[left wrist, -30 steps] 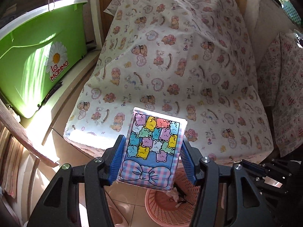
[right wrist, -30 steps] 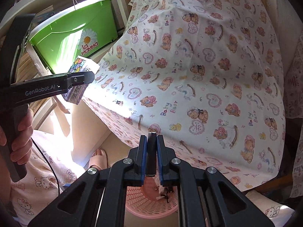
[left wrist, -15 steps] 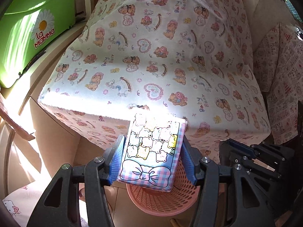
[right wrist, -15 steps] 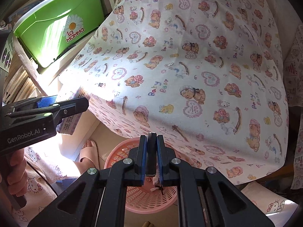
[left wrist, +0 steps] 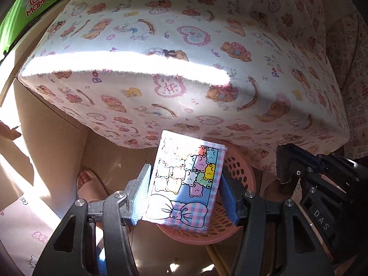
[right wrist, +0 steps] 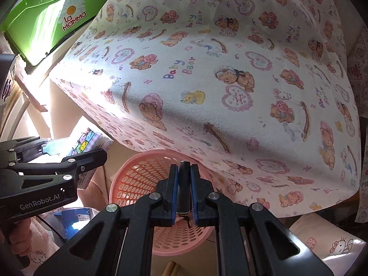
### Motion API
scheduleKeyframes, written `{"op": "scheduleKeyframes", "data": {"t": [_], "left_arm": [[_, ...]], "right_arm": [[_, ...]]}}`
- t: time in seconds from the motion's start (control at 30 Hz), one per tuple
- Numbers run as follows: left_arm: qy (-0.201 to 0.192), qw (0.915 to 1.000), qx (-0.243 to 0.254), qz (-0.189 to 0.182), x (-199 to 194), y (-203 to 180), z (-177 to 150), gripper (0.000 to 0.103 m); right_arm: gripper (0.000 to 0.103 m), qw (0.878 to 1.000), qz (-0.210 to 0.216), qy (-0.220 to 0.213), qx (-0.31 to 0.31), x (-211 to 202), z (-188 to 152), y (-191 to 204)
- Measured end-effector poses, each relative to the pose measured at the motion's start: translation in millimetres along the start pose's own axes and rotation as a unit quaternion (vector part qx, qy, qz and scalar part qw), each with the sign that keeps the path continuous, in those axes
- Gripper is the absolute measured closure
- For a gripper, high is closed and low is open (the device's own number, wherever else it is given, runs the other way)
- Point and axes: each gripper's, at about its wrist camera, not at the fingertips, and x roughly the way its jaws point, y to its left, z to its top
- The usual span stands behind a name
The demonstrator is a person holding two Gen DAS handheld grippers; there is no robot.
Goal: Collect trash
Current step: 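Carry the box and cylinder down over the pink basket with both tools, then open the left tool to drop the box while the right tool drops the cylinder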
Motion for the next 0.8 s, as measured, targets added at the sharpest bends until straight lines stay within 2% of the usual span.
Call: {"op": "scheduleKeyframes", "data": {"t": [0.17, 0.27, 0.43, 0.57, 0.8], "left_arm": [[0.034, 0.9993, -0.003, 0.011, 24, 6, -4, 0.049], [0.047, 0.9985, -0.001, 0.03, 42, 4, -8, 0.049], [0.079, 0.9966, -0.019, 0.011, 70, 9, -11, 0.049], [0.105, 0.9942, -0.018, 0.012, 92, 10, -15, 0.049], [0.147, 0.9889, -0.014, 0.014, 128, 7, -27, 0.049]], "right_arm": [[0.092, 1.0, -0.019, 0.013, -0.006, 16, -8, 1], [0.091, 1.0, -0.006, 0.024, 0.01, 25, -9, 0], [0.091, 0.999, -0.014, 0.035, 0.028, 38, -16, -3], [0.091, 0.999, -0.026, 0.033, 0.026, 51, -24, 2], [0.091, 0.997, -0.043, 0.029, 0.057, 83, -40, 1]]}}
